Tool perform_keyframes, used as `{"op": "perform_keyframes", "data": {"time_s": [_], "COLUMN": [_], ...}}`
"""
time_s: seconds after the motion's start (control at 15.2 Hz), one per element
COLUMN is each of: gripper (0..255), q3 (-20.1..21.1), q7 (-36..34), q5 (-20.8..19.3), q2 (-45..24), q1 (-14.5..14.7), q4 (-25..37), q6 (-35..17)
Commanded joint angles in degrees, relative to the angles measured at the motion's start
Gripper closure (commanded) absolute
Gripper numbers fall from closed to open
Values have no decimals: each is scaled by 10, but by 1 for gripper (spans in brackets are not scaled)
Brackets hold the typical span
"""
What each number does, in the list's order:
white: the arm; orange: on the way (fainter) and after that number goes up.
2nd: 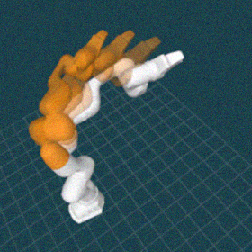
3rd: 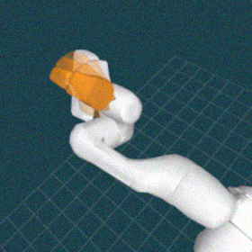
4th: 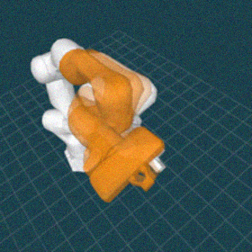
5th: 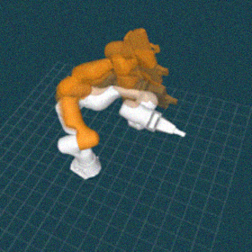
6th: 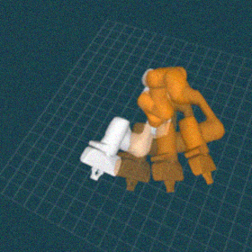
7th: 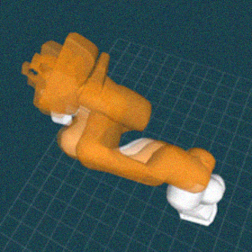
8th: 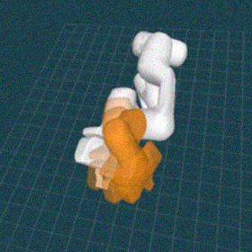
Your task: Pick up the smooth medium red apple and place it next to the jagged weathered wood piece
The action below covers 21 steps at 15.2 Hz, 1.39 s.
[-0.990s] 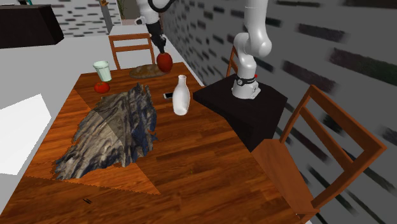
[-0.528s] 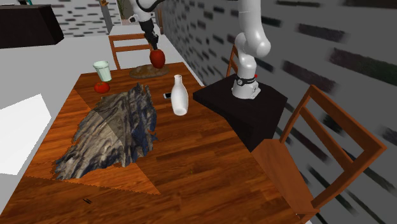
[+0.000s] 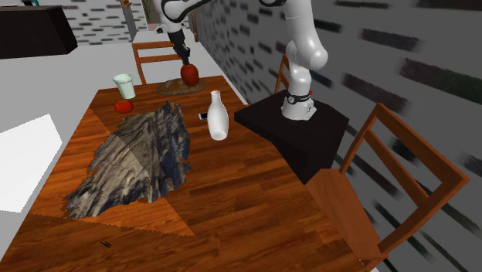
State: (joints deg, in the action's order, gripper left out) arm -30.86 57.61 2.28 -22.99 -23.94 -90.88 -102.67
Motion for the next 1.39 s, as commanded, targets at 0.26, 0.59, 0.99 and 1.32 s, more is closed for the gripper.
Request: {"op": "perform_keyframes", "data": {"time_s": [0.26,0.59,0.99,1.32], "gripper": [255,255,255,255], "q3": [4,8,13,19], "q7": [-1,0,1,3], "q5": [7,14,23,32], "q2": [-15,-29,-49,-68], "q1": [-1,-3,-7,-11], "q4": [-27,-48,-67,-80], "q6": [-41,-74,-111,-141]}}
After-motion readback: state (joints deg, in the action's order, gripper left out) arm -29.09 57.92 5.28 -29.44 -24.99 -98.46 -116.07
